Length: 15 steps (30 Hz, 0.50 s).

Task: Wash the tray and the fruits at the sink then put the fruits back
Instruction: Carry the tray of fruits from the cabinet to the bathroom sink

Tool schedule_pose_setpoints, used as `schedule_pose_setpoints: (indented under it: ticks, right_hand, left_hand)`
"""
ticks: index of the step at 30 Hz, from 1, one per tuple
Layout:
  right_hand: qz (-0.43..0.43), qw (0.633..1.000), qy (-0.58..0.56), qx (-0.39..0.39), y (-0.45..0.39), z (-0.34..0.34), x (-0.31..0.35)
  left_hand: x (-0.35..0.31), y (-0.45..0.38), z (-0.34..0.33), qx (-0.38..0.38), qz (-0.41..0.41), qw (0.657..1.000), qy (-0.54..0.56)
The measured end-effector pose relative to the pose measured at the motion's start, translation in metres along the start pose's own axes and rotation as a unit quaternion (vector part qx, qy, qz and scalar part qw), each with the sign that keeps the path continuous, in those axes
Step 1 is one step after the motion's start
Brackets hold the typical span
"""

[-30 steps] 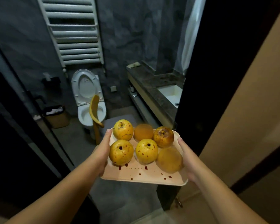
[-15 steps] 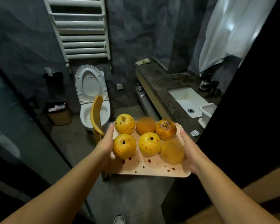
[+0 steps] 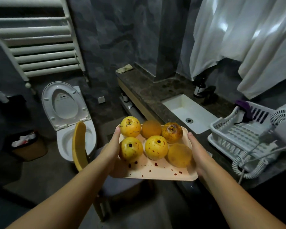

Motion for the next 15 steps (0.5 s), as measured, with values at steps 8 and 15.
schedule_pose_setpoints:
  ticks: [8,15]
  right_hand:
    - [-0.009,0.999,-0.024,-0.035,-0.050,-0.009,0.036]
    - [-0.035,0.997,-0.062,-0.024,-0.113,-0.010,0.059]
  left_hand:
    - [-0.037,-0.063,-0.043,0.048,0.024,0.999,-0.003]
    - [-0.055,-0.128,-0.089,0.039,0.031,0.998,-0.024]
Point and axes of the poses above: each hand's wrist, its own y-axis away from the middle knuckle, its own z-axis out of the back of the hand, x = y × z, the point moved 8 cm from there along -y, towards the middle knuckle, and after that the axes turned 7 degrees about -x, right-handed, at the moved point
